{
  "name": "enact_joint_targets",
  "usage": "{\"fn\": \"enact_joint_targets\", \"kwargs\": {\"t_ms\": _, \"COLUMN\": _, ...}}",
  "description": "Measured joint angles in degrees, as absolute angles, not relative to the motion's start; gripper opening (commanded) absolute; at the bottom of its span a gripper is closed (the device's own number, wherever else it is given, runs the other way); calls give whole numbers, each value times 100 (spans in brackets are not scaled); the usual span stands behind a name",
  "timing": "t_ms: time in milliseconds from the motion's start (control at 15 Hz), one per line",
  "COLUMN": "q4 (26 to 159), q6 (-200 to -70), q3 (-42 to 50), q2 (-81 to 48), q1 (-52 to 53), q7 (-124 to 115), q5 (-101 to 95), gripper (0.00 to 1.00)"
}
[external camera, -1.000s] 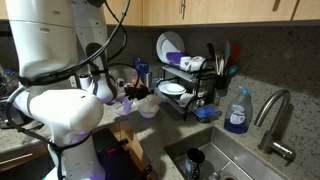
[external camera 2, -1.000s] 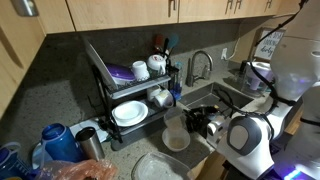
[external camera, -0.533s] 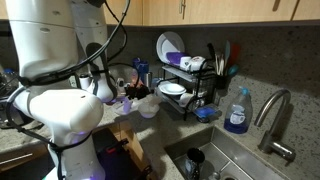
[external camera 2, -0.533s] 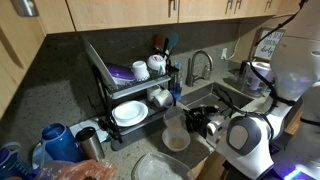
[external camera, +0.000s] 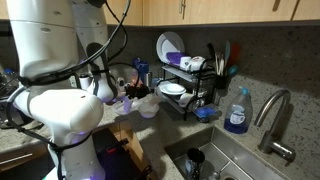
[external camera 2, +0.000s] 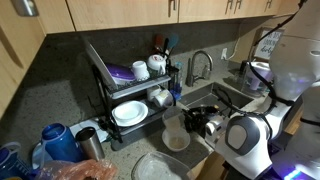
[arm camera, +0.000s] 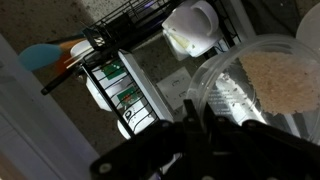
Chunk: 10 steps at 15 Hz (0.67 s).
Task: Pour the sugar out of the clear bowl into the white bowl
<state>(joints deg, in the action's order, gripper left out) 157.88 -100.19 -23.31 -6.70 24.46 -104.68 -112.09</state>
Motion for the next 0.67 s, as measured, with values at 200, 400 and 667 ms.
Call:
{"fn": "enact_joint_targets", "kwargs": {"t_ms": 200, "q4": 15753, "q6": -10019, "q3": -2330, "q2": -696, "q1": 2444, "q7": -10468, "q5": -11211, "gripper": 2}}
{"fn": "enact_joint_targets", "kwargs": {"t_ms": 400, "q4": 15713, "q6": -10013, "q3": -2330, "q2": -738, "q1": 2436, "q7": -10468, "q5": -11211, "gripper": 2}}
{"fn": "enact_joint_targets", "kwargs": {"t_ms": 667, "q4": 15664, "q6": -9999, "q3": -2330, "q2": -802, "q1": 2426, "q7": -10468, "q5": -11213, "gripper": 2}}
